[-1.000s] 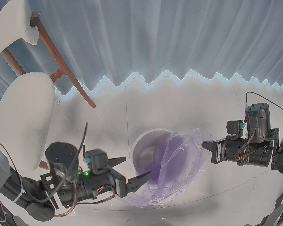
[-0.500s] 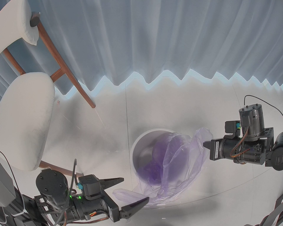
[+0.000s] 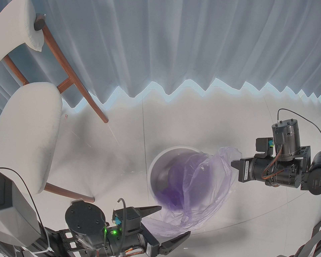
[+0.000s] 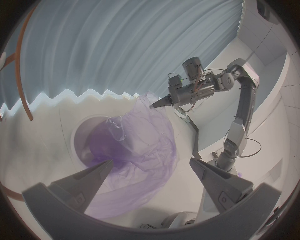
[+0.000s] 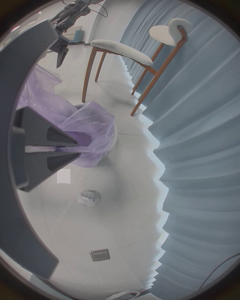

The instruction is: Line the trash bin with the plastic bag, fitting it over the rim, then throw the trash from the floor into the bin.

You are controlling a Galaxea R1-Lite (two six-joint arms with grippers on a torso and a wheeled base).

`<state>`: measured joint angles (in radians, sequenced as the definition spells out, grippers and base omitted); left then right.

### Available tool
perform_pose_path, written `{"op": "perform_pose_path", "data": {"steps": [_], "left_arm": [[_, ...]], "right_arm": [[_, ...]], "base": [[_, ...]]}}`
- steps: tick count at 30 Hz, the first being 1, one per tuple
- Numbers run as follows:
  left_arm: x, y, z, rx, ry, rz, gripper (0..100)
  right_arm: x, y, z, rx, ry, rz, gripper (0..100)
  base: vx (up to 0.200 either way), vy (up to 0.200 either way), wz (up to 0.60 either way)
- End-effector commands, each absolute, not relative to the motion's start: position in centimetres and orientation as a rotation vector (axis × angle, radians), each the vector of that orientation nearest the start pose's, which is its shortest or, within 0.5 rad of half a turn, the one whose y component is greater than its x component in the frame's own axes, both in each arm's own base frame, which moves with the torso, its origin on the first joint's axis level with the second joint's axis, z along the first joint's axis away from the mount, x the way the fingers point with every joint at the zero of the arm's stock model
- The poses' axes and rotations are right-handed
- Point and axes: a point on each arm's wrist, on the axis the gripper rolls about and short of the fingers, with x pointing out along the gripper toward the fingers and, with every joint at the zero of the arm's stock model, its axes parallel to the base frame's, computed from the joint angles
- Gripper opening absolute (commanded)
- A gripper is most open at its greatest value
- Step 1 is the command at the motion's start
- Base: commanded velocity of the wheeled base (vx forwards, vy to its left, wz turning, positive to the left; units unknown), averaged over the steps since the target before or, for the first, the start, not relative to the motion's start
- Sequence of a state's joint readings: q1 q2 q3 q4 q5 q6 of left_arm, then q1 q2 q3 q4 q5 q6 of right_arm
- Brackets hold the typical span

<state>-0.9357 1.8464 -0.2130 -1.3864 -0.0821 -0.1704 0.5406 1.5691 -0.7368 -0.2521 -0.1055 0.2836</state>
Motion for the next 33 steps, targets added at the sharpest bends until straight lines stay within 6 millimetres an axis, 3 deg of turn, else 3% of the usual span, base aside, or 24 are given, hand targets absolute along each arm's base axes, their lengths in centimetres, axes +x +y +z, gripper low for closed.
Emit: {"op": "perform_pose_path", "data": {"steps": [1, 15, 23, 33], "left_arm": [[15.1, -20.8, 7.2, -0.029, 0.355, -0.972, 100], [17.5, -21.7, 6.0, -0.030, 0.356, -0.859, 100], [18.1, -19.0, 4.9, -0.009, 0.421, -0.758, 100], [15.9, -16.7, 3.6, 0.026, 0.497, -0.742, 100]], "right_arm": [[22.0, 13.0, 16.9, 0.090, 0.596, 0.345, 0], [21.6, 13.0, 17.2, 0.092, 0.585, 0.355, 0], [21.9, 12.8, 18.2, 0.110, 0.550, 0.344, 0], [22.2, 11.8, 18.7, 0.131, 0.527, 0.306, 0]], "base": [[0.000, 0.000, 0.00], [0.000, 0.000, 0.00], [0.000, 0.000, 0.00], [0.000, 0.000, 0.00]]}}
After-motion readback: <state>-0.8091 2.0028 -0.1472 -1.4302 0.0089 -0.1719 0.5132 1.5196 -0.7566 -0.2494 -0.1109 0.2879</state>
